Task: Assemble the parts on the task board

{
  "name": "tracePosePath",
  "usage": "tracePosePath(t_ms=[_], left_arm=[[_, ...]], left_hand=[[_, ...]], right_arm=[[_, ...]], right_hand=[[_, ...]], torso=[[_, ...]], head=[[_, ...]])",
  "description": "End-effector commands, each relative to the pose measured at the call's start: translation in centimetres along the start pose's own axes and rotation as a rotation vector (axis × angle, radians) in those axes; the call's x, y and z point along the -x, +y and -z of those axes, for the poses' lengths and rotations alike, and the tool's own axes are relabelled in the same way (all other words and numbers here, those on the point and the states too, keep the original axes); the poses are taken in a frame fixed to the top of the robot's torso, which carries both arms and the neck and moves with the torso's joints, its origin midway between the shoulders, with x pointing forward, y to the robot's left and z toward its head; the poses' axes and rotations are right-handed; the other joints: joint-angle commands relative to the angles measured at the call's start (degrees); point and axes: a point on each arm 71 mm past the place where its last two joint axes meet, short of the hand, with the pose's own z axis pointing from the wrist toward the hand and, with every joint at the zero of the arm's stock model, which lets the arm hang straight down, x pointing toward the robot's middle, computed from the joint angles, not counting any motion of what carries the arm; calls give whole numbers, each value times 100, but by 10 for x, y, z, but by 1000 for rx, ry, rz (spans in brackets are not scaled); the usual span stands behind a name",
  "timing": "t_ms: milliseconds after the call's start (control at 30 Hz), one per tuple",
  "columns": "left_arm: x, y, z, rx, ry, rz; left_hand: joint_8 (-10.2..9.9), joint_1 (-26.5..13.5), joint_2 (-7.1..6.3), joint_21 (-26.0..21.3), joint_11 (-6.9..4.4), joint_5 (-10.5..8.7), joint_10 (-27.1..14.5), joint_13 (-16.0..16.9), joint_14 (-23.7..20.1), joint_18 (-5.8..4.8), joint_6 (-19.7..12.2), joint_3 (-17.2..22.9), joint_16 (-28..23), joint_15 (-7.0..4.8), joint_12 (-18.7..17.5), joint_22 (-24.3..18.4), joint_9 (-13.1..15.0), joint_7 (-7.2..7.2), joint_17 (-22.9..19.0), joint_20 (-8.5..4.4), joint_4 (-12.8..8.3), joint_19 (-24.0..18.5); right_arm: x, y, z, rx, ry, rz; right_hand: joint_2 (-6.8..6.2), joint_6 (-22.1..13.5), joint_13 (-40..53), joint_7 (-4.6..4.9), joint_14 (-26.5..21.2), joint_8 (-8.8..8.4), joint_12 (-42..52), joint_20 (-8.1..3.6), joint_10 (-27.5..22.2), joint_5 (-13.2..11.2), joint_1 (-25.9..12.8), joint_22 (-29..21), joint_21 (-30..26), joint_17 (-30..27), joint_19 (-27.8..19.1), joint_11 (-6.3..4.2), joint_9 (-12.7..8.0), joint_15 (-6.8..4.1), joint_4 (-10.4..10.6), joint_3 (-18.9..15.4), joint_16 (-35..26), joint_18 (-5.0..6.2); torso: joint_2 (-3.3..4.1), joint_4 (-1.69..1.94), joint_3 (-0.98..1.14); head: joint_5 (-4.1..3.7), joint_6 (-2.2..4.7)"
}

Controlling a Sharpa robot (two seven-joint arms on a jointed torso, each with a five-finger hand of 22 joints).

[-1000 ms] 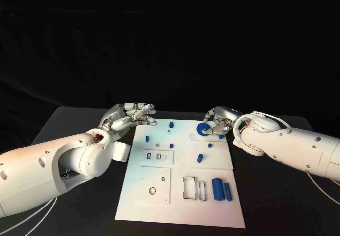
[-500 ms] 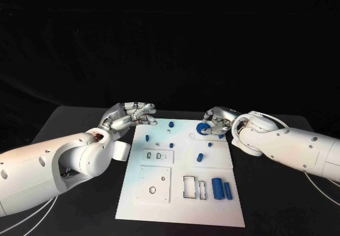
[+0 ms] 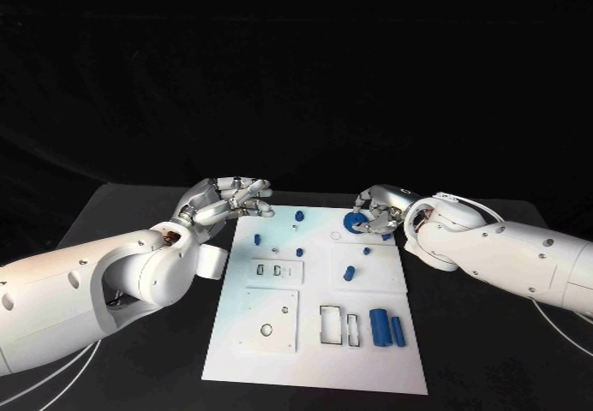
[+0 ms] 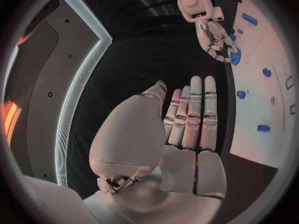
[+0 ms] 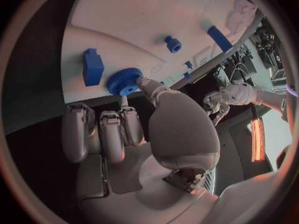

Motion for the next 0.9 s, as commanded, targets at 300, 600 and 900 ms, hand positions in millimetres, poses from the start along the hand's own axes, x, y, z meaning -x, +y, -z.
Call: tracePosePath(t_ms=[300, 600, 900], left_arm=[[-2, -1, 0, -3, 18, 11], [-2, -1, -1, -2, 19, 11], [-2, -1, -1, -3, 17, 11]], left_hand=[[-33, -28, -37, 30, 28, 20, -1, 8, 17, 68, -48, 28, -5, 27, -36, 7, 9, 12, 13, 3, -2, 30], [-33, -28, -37, 30, 28, 20, -1, 8, 17, 68, -48, 28, -5, 27, -36, 7, 9, 12, 13, 3, -2, 30], [-33, -28, -37, 30, 28, 20, -1, 8, 17, 68, -48, 28, -5, 27, -36, 7, 9, 12, 13, 3, -2, 30]], right_arm=[[-2, 9, 5, 70, -87, 25], [2, 28, 9, 148, -198, 49], [0, 68, 12, 256, -223, 60]], right_hand=[[89, 321, 570, -68, 530, 131, 89, -34, 130, -280, -146, 373, 136, 1249, 111, -36, -7, 6, -13, 445, 44, -71], [88, 404, 588, -104, 534, 167, 99, -55, 152, -263, -141, 455, 194, 1270, 160, -69, 1, -21, -45, 505, 49, -89], [73, 414, 602, -107, 542, 168, 108, -59, 166, -267, -153, 503, 229, 1303, 189, -72, 0, -26, -47, 507, 58, -101]], torso=[[1, 1, -3], [0, 3, -8], [1, -6, -13]], head=[[-15, 19], [1, 37], [26, 58]])
